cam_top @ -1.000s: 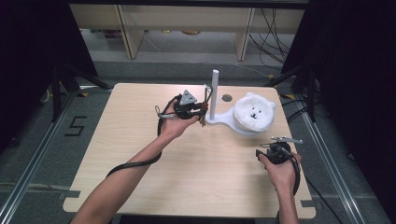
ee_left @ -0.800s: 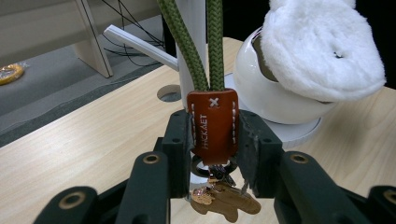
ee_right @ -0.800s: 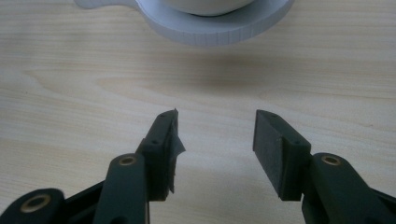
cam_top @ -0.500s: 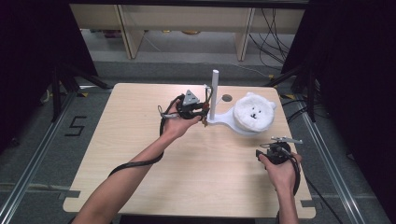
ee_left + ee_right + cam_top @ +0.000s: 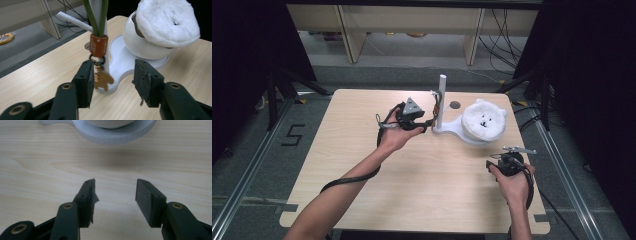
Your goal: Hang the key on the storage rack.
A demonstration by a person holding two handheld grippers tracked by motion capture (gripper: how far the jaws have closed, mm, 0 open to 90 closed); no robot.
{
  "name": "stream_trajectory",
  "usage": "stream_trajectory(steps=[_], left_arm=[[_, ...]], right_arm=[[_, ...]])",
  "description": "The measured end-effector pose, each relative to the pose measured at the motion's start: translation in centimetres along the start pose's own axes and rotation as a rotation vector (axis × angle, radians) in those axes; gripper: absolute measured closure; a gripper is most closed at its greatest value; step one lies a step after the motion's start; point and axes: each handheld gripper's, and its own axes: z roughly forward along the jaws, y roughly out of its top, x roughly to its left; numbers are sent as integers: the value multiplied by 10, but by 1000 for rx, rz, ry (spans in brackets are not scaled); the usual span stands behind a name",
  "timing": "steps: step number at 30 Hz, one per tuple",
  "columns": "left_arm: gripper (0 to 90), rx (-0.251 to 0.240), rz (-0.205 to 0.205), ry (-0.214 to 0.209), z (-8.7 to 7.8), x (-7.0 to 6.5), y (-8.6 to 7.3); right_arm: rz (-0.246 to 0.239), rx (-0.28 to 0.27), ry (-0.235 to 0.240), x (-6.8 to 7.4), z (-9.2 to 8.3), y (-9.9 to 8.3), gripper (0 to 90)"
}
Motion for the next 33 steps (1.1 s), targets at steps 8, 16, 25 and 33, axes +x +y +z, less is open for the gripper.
stream_trajectory(steps=[8,16,25,33], left_arm=[[404,59,-22,21,-33,8,-17],[394,41,-59,45,-69,15,-48],[391,6,-84,77,-107,22,-85],[387,-10,-118,123,-136,17,-127]], right_arm=[[-32,-11,-3,-1,1,-1,514],[-31,-6,5,-1,1,-1,513],[-35,17,9,0,1,-1,512],[-55,2,2,-1,3,-3,512]])
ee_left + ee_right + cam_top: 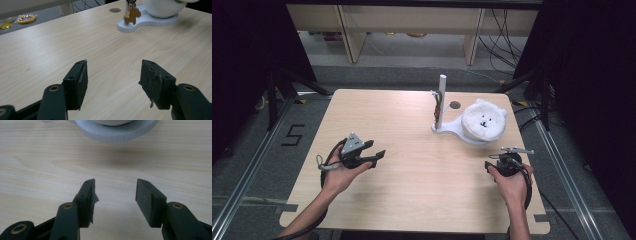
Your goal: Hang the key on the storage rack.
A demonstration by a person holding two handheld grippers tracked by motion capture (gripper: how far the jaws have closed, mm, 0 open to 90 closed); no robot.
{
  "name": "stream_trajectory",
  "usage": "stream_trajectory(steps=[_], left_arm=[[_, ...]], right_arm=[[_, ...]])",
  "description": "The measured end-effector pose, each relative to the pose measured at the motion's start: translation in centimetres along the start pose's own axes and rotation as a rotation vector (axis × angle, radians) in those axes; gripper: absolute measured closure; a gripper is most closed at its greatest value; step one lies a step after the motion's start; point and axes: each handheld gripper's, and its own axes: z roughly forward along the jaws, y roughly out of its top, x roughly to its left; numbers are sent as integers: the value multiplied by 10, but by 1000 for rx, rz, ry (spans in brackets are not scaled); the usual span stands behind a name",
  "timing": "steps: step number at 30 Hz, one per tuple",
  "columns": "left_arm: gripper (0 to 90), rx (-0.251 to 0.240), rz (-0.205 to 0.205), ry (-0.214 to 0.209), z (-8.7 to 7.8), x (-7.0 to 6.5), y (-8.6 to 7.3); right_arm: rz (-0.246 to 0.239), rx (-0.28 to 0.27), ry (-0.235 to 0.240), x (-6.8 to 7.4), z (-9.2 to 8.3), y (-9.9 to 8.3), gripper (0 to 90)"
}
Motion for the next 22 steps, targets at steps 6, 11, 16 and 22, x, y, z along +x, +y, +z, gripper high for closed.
stream_trajectory(steps=[6,11,16,22], left_arm=[[385,-21,-68,49,-16,1,-38],[380,-47,-96,80,-25,5,-55],[378,-80,-105,90,-30,6,-65],[367,-101,-109,90,-29,4,-65]], right_arm=[[86,20,1,7,1,-1,512],[49,16,3,6,4,-3,512],[72,9,-8,10,7,-4,512],[28,19,8,7,6,-6,512]])
